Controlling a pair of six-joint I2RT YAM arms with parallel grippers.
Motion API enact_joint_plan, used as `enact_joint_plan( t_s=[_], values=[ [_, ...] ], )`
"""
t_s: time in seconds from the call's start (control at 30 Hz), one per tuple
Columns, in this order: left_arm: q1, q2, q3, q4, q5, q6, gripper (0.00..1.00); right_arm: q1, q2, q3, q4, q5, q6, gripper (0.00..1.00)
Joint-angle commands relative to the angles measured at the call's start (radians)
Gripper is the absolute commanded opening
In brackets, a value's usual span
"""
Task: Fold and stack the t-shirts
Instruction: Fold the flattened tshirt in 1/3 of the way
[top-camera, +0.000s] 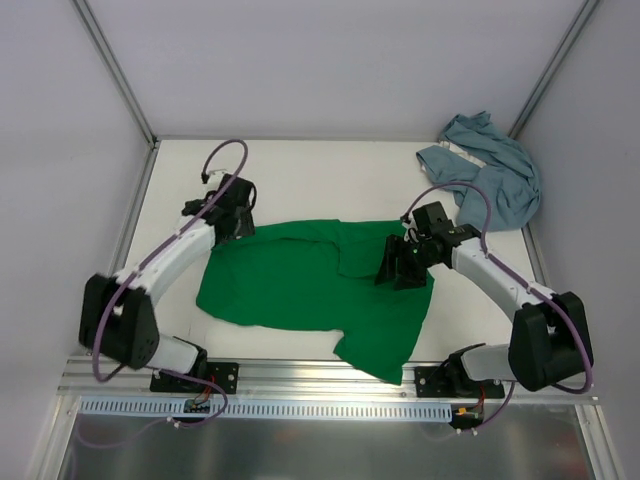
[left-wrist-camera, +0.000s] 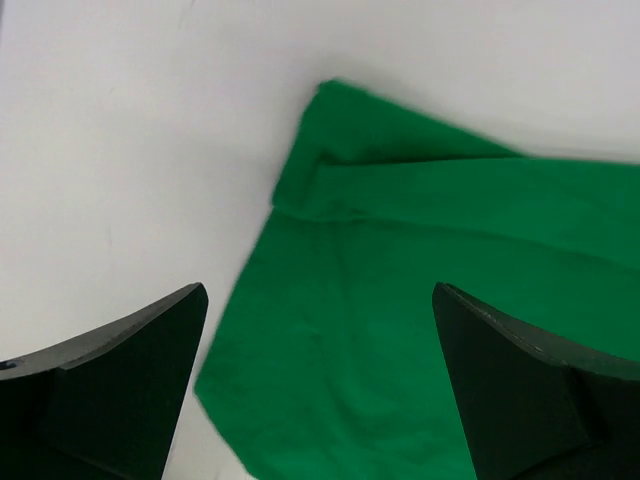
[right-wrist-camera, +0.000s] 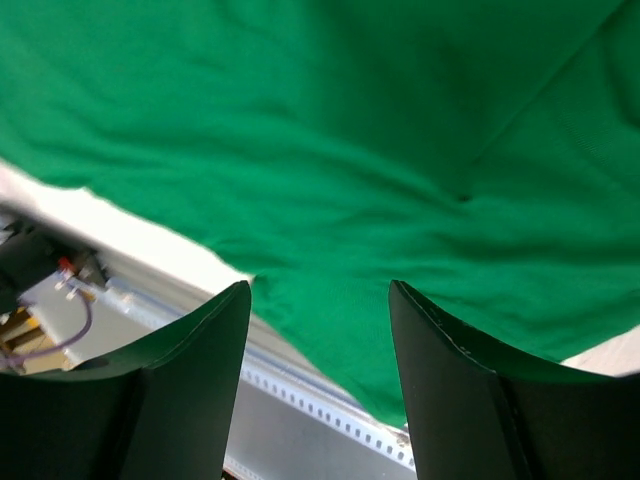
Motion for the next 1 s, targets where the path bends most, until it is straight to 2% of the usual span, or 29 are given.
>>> enact_joint_plan(
  t_s=[0.0, 0.07, 0.27, 0.33, 0.5, 0.63, 0.73, 0.77, 0.83, 0.97],
  values=[
    [-0.015, -0.215, -0.014, 0.11, 0.261, 0.068, 0.99, -0.021, 0.064, 0.047, 0.024, 0.104, -0.016, 0.61],
    [-0.015, -0.314, -0.028, 0.149, 0.448, 0.112, 0.99, -0.043, 0.102, 0.055, 0.049, 0.125, -0.012, 0.61],
    [-0.015, -0.483, -0.021, 0.15, 0.749, 0.149, 0.99, -0.092, 0.193, 0.079, 0.081, 0.15, -0.001, 0.57],
    [-0.015, -0.516, -0.021, 0.125, 0.794, 0.154, 0.99, -0.106, 0.211, 0.082, 0.083, 0.144, 0.002, 0.56],
    [-0.013, -0.562, -0.028, 0.085, 0.8, 0.168, 0.99, -0.11, 0.226, 0.07, 0.1, 0.136, 0.013, 0.56],
    [-0.015, -0.564, -0.027, 0.078, 0.797, 0.177, 0.99, -0.11, 0.243, 0.062, 0.109, 0.136, 0.017, 0.5],
    [-0.015, -0.563, -0.03, 0.076, 0.789, 0.183, 0.98, -0.11, 0.259, 0.061, 0.118, 0.13, 0.025, 0.3],
    [-0.013, -0.561, -0.031, 0.074, 0.788, 0.184, 0.99, -0.109, 0.262, 0.061, 0.121, 0.124, 0.025, 0.15],
    [-0.013, -0.556, -0.037, 0.073, 0.777, 0.186, 0.99, -0.11, 0.265, 0.061, 0.127, 0.118, 0.033, 0.0],
    [-0.013, -0.558, -0.048, 0.073, 0.766, 0.189, 0.99, -0.107, 0.256, 0.061, 0.123, 0.13, 0.033, 0.0]
  ],
)
